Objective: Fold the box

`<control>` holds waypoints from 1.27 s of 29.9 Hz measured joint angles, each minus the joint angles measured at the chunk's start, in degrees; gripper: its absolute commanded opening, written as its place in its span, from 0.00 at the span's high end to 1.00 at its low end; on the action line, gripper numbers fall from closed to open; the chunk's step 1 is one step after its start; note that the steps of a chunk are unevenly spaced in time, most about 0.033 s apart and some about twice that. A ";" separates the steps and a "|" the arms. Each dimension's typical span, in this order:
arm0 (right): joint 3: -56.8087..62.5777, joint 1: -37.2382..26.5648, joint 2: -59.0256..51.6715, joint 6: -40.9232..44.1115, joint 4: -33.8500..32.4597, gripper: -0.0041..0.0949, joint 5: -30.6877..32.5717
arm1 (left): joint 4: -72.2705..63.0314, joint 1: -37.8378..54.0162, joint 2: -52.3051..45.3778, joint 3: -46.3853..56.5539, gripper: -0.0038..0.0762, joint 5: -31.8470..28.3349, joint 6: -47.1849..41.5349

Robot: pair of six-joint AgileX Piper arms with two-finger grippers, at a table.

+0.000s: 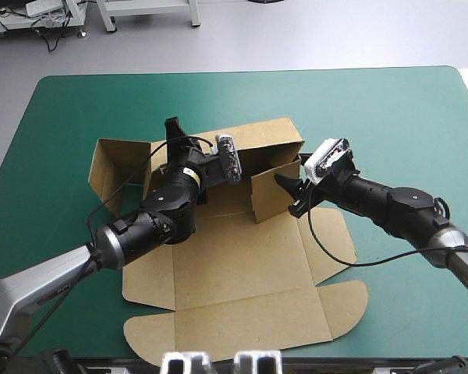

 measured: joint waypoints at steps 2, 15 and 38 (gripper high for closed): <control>0.00 0.00 1.00 0.07 0.08 0.62 0.20 | 0.00 0.00 0.00 0.00 0.94 0.20 0.00; -0.16 -0.09 1.88 0.32 1.20 0.98 -0.75 | 0.27 0.00 0.00 0.00 0.94 1.11 0.22; -0.16 -0.09 -0.58 10.62 -4.85 0.98 -3.49 | -1.25 -3.13 -8.32 0.00 0.35 -4.14 1.66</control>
